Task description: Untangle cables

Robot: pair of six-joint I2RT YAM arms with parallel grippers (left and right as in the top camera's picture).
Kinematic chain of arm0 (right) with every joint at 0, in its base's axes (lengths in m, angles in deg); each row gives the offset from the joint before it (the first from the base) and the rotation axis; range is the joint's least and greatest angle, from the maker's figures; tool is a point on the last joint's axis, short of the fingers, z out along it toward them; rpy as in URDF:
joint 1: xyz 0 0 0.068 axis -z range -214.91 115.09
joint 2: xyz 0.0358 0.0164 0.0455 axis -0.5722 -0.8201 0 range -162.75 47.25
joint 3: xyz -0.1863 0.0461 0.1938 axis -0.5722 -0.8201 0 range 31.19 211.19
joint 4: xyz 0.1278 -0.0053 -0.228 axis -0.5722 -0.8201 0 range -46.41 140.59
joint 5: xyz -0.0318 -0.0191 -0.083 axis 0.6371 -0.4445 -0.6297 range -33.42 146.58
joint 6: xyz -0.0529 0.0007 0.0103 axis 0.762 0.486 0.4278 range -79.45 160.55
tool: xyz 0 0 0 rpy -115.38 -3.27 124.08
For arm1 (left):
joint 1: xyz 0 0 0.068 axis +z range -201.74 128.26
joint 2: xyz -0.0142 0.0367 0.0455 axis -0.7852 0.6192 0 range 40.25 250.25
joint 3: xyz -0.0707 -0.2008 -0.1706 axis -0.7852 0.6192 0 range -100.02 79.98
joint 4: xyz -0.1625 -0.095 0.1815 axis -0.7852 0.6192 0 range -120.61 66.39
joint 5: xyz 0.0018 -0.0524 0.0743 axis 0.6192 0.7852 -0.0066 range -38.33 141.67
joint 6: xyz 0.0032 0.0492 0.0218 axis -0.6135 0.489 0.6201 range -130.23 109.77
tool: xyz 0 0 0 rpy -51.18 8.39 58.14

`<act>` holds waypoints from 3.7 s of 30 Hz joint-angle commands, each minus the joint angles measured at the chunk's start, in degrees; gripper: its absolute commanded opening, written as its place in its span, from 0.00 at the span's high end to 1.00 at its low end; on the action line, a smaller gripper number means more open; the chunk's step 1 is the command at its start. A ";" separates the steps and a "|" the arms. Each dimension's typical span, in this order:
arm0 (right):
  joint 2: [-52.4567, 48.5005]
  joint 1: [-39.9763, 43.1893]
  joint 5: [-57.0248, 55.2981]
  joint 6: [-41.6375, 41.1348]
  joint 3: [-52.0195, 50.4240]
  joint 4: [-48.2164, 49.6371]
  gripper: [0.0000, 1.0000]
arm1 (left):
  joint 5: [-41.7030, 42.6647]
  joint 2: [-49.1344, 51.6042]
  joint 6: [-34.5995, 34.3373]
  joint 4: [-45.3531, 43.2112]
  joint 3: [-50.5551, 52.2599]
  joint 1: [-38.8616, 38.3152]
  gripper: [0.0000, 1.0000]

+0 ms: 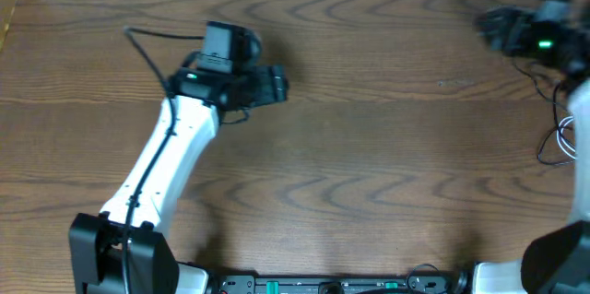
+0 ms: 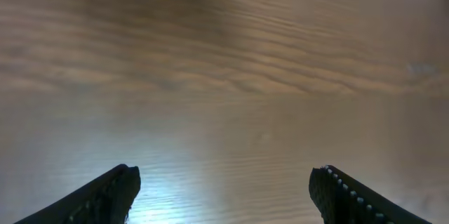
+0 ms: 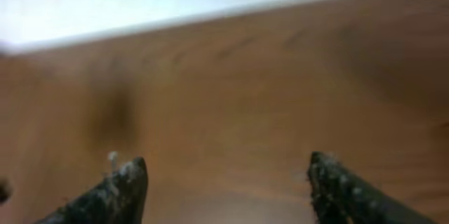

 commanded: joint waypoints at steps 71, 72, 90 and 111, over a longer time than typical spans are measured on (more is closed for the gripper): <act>53.59 -13.27 -23.67 0.85 -40.87 -17.70 0.01 | -14.45 -60.70 -1.73 11.98 27.39 1.31 0.02; 53.59 -13.27 -23.65 0.85 -40.87 -17.70 0.01 | -14.45 -60.70 -1.73 11.98 27.39 1.31 0.02; 64.61 -13.90 -23.65 4.96 -50.86 6.58 0.01 | -14.45 -60.70 -1.73 11.98 27.39 1.31 0.02; 90.09 -16.63 -23.93 4.96 -85.29 53.77 0.01 | -14.45 -60.70 -1.73 11.98 27.39 1.31 0.02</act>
